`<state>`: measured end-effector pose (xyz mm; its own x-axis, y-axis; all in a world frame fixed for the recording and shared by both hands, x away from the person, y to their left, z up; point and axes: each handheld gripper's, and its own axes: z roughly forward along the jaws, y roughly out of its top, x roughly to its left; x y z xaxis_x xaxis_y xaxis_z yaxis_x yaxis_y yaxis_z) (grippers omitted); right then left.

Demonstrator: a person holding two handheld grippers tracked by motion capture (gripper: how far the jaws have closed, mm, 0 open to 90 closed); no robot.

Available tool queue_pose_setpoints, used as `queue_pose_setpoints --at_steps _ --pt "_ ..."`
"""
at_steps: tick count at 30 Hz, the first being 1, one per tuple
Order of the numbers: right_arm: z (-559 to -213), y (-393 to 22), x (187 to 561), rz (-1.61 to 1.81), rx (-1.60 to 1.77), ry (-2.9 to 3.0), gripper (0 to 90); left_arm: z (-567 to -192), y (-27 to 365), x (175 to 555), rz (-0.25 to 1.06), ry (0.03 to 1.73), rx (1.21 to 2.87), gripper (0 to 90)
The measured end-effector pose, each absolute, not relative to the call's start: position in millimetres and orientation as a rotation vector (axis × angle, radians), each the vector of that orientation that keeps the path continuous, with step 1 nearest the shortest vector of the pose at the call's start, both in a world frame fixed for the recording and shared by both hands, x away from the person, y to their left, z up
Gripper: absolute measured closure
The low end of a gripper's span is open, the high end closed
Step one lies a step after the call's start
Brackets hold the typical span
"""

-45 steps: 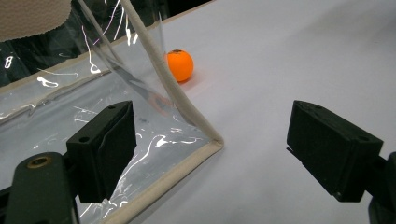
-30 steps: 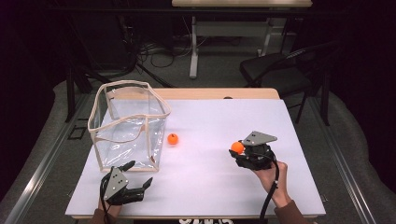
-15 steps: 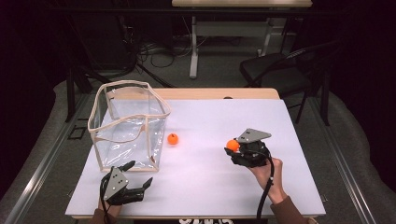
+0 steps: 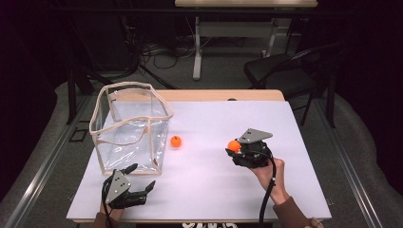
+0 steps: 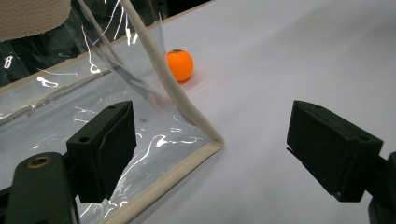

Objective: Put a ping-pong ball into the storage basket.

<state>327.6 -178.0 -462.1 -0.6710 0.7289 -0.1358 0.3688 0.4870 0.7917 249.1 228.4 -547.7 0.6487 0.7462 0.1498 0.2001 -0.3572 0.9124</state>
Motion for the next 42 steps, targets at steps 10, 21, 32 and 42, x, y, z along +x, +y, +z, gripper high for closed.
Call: queue_pose_setpoints --at_steps 10,21,32,42 --pt "-459 -171 332 1.063 0.884 2.283 50.5 -548 229 249 0.702 0.747 1.889 15.8" --pt "-459 -166 335 1.069 0.876 2.291 50.5 -548 228 249 0.699 0.745 1.891 15.8" --pt "-455 -161 337 1.081 0.854 2.295 50.4 -548 229 250 0.695 0.735 1.886 15.8" --pt "-452 -158 337 1.086 0.841 2.295 50.5 -547 231 251 0.693 0.748 1.886 15.8"
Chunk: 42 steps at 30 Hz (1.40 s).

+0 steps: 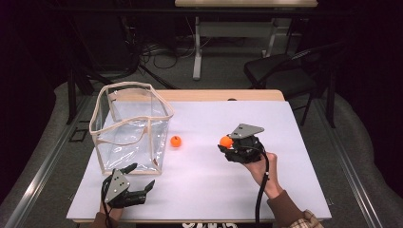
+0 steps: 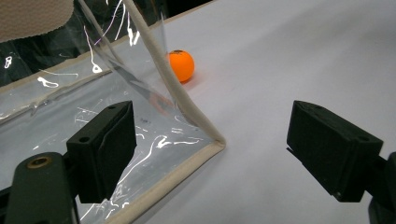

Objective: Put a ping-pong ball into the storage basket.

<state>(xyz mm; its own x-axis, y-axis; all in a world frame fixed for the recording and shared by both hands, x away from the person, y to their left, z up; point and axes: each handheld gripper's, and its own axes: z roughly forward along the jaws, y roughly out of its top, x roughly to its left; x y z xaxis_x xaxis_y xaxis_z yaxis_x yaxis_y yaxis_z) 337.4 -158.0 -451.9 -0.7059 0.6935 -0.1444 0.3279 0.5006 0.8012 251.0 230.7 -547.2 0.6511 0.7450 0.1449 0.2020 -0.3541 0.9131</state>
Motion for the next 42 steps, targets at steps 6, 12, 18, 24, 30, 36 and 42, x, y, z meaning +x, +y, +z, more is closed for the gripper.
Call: queue_pose_setpoints --at_steps 6,12,18,24,30,36,42 --pt "-450 -156 338 1.095 0.831 2.3 50.4 -547 231 251 0.678 0.743 1.871 15.8" --pt "-446 -154 341 1.105 0.828 2.299 50.4 -548 231 252 0.667 0.744 1.875 15.8" --pt "-441 -152 344 1.104 0.812 2.3 50.5 -548 230 252 0.666 0.749 1.878 15.8" --pt "-439 -149 346 1.115 0.808 2.297 50.5 -548 230 253 0.657 0.756 1.892 15.8" --pt "-438 -147 347 1.116 0.797 2.298 50.5 -549 230 254 0.649 0.77 1.91 15.8" --pt "-434 -143 350 1.115 0.788 2.298 50.5 -549 230 254 0.643 0.762 1.911 15.8" --pt "-431 -139 352 1.118 0.774 2.3 50.5 -549 230 254 0.636 0.765 1.906 15.8"
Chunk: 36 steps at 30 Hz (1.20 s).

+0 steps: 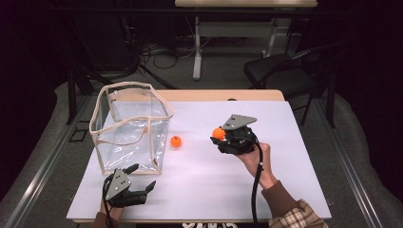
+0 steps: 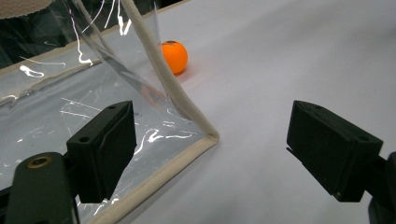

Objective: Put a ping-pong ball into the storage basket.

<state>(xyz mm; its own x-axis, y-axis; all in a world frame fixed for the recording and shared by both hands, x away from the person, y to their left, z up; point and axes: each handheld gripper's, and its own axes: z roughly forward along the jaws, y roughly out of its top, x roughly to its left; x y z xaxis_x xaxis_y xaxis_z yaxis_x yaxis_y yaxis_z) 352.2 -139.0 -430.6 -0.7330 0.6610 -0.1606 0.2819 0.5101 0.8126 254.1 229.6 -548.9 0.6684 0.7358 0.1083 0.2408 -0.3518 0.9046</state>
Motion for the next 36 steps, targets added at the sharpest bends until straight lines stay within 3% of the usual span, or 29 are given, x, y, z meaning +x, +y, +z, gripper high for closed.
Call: queue_pose_setpoints --at_steps 36 --pt "-417 -110 369 1.142 0.708 2.305 50.5 -550 229 254 0.624 0.746 1.906 15.8"
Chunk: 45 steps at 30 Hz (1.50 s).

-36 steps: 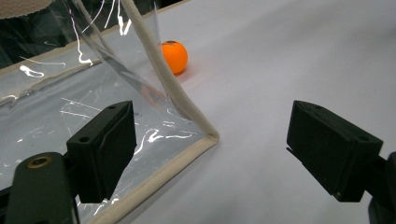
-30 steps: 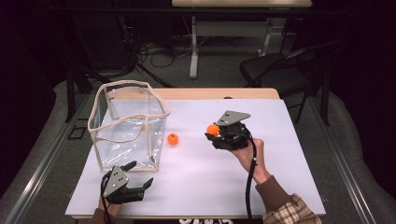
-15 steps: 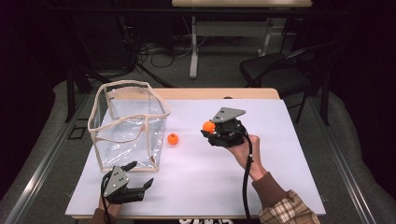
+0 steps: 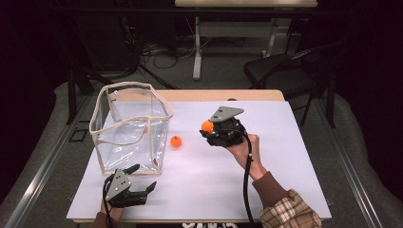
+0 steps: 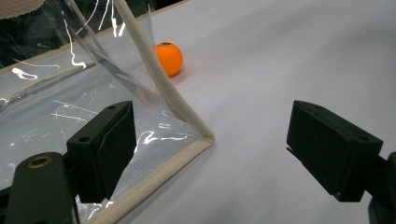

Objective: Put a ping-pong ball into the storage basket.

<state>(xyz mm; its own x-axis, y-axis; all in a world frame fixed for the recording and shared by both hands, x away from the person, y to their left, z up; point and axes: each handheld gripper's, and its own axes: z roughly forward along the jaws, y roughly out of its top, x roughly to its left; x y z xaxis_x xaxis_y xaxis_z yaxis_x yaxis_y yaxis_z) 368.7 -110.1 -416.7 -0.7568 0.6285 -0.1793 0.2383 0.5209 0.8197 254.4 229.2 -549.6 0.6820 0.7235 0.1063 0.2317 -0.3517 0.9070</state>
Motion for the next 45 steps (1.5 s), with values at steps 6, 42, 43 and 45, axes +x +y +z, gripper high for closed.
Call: queue_pose_setpoints --at_steps 6,42,43,45 --pt "-414 -105 371 1.151 0.701 2.307 50.5 -550 229 254 0.624 0.745 1.905 15.8" --pt "-392 -83 386 1.182 0.64 2.3 50.6 -550 229 254 0.617 0.74 1.903 15.8" --pt "-392 -83 386 1.182 0.64 2.3 50.6 -550 229 254 0.617 0.74 1.903 15.8" --pt "-391 -82 386 1.181 0.639 2.3 50.6 -550 230 254 0.616 0.739 1.904 15.8"
